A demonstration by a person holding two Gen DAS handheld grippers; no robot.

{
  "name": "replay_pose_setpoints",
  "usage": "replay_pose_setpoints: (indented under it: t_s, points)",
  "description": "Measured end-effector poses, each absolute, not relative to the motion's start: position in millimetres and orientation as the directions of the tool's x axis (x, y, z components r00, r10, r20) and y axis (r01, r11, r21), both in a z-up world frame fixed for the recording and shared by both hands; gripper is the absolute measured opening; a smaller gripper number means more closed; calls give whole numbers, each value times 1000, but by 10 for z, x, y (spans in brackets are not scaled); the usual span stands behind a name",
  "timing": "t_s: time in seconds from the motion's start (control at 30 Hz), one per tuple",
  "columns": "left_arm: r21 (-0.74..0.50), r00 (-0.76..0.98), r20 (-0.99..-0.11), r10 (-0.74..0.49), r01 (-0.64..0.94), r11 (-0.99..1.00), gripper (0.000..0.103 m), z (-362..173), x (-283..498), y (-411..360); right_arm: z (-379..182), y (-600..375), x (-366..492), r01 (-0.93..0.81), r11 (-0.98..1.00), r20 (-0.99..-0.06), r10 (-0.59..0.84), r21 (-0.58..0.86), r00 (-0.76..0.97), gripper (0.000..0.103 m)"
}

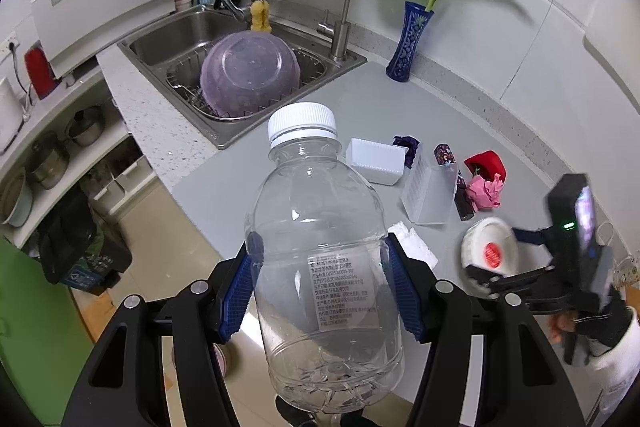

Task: Collect trash
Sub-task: 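Carry the bottle and white lid toward the pink trash bin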

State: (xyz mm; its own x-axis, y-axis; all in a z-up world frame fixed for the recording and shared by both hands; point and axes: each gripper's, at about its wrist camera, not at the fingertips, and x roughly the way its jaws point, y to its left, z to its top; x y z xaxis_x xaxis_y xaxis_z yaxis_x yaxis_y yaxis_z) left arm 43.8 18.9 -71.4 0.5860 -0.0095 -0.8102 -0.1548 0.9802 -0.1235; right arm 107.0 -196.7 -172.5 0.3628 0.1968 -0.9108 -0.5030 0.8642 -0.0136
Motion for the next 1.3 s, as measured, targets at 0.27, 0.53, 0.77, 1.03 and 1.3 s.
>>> replay_pose_setpoints:
  t_s: [0.27, 0.53, 0.77, 1.03, 1.3]
  points:
    - [-109, 613, -788, 61, -237, 965, 60, -498, -62, 547, -978, -1656, 682, -592, 805, -819, 319, -33, 478, 95]
    - [-87, 603, -777, 183, -390, 917, 60, -355, -915, 1224, -443, -727, 137, -765, 644, -750, 502, -10, 432, 95]
    - [-81, 576, -773, 267, -506, 859, 60, -328, -1701, 1844, -341, 192, -459, -861, 509, -729, 586, -8, 353, 95]
    - [-78, 525, -790, 316, -598, 798, 60, -533, -2123, 2229, -521, 1047, -903, -927, 375, -744, 622, 10, 243, 95]
    - [-108, 462, -838, 290, -662, 742, 60, -1413, -2205, 2476, -1177, 1539, -1012, -958, 285, -784, 597, 11, 169, 95]
